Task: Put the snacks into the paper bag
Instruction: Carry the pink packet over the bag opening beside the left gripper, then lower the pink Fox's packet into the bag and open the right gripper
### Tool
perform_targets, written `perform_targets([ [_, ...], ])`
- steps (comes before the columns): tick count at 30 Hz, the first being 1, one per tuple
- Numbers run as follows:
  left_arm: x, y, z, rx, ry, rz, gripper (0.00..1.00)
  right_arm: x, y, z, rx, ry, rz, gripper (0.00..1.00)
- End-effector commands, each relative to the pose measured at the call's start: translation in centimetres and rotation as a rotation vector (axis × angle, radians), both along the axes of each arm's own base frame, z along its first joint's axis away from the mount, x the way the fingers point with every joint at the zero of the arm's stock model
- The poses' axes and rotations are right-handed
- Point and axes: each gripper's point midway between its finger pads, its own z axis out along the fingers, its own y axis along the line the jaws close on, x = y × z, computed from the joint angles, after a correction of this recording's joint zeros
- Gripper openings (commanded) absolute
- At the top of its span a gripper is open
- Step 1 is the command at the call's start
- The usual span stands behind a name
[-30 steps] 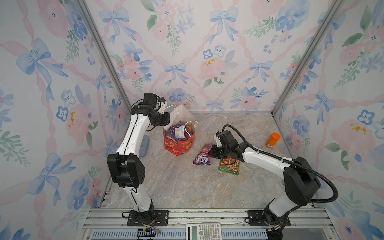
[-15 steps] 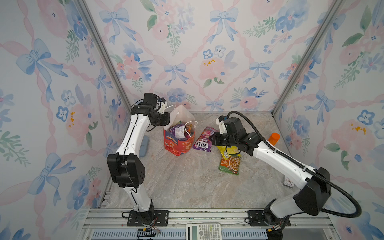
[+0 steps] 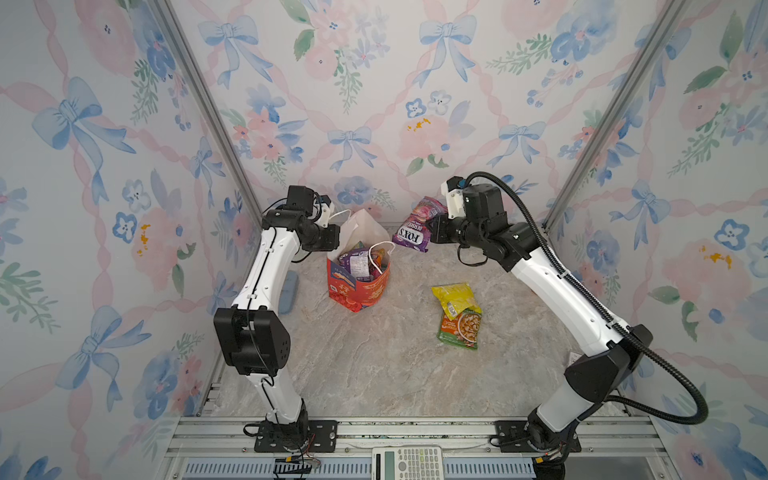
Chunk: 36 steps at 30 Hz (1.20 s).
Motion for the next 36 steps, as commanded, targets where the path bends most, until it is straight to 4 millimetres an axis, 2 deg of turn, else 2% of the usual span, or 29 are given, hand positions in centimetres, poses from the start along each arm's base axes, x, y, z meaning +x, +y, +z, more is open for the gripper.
perform_targets([
  [1,-1.2,0.0,0.0,-0.004,0.03,0.006,0.0,1.0,0.3,2.1,-0.035,-0.066,0.012,0.0],
  [5,-1.2,0.0,-0.2,-0.005,0.033,0.006,0.0,2.7,1.8,3.6,-0.02,-0.103,0.019,0.0],
  [9,-1.1,0.0,-0.2,-0.006,0.033,0.006,0.0,3.4,4.9,4.1,-0.01,-0.119,0.064,0.0],
  [13,-1.1,-0.1,-0.2,-0.009,0.036,0.004,0.0,2.9,8.1,3.9,-0.02,-0.122,0.12,0.0],
  [18,-1.0,0.0,-0.3,-0.004,0.035,0.008,0.0,1.3,11.2,3.0,-0.023,-0.116,0.18,0.0],
  [26,-1.1,0.1,-0.3,-0.004,0.036,0.01,0.0,-1.5,13.7,0.7,-0.058,-0.066,0.252,0.0],
  [36,-1.2,0.1,-0.1,-0.003,0.031,0.009,0.0,-2.1,15.3,-2.5,-0.045,0.007,0.275,0.0],
])
